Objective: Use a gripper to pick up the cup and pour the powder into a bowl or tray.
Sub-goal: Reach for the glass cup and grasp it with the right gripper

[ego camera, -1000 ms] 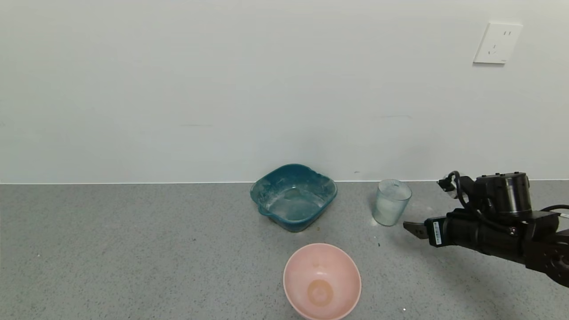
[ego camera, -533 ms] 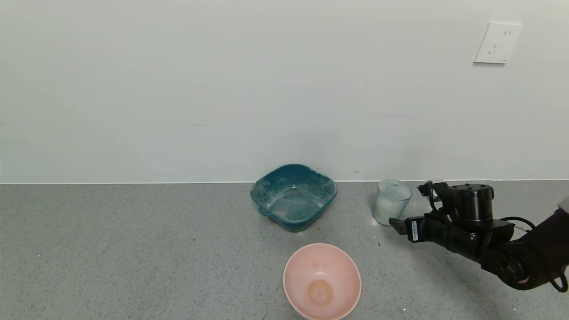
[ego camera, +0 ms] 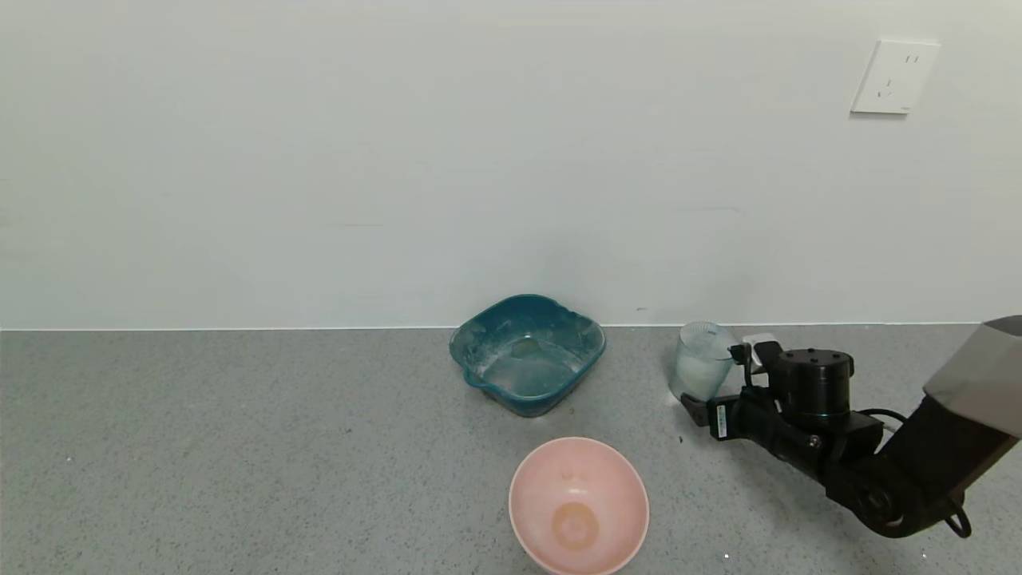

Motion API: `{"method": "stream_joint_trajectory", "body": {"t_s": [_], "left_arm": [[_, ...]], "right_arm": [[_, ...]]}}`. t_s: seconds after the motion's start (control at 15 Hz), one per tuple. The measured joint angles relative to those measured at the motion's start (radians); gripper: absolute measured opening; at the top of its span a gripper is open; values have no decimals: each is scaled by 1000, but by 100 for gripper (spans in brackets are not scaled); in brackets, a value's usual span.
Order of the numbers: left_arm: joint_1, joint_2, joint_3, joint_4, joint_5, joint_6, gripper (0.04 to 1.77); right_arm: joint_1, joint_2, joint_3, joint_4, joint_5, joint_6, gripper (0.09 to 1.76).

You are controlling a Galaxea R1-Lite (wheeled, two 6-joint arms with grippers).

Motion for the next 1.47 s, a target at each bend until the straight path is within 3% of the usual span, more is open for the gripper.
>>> {"method": "stream_joint_trajectory", "body": {"t_s": [0.53,1.47], "left_arm": [[0,0,0,0,0,0,176],[0,0,0,0,0,0,176]], "right_arm": [[25,76,-23,-161,-40,-1,171],[9,190,-91,-307,-44,0,171]]}}
